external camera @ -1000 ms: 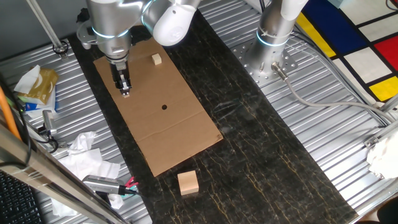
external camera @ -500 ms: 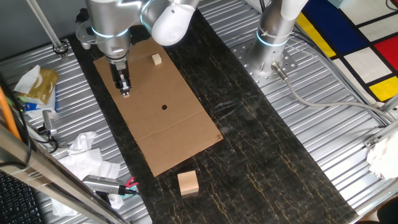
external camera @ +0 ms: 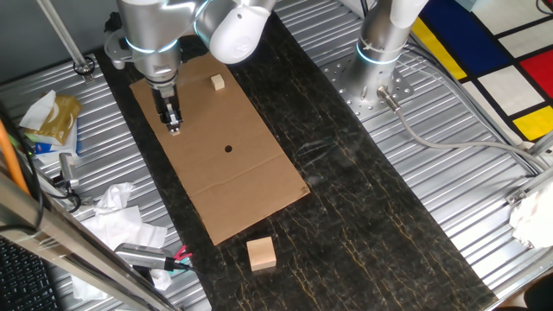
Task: Grab the block and place it at the designated location
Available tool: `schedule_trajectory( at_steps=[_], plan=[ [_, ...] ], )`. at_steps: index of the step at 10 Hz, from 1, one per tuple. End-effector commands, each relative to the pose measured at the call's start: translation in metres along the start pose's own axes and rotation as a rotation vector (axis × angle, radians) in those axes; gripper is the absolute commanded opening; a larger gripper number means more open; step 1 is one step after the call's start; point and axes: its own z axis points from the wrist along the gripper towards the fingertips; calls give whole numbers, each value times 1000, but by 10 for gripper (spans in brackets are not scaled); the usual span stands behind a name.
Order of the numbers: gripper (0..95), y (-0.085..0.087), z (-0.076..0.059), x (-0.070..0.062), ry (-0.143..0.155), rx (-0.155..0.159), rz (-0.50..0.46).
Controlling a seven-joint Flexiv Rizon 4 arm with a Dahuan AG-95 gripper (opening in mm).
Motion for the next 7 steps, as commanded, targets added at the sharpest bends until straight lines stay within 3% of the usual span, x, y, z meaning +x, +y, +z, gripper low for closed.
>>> schedule_trajectory(
  at_steps=[1, 6, 7],
  plan=[
    [0, 2, 1, 0, 0, -3, -5],
    [0, 5, 0, 0, 6, -14, 2],
    [0, 5, -2, 0, 14, -29, 10]
  ],
)
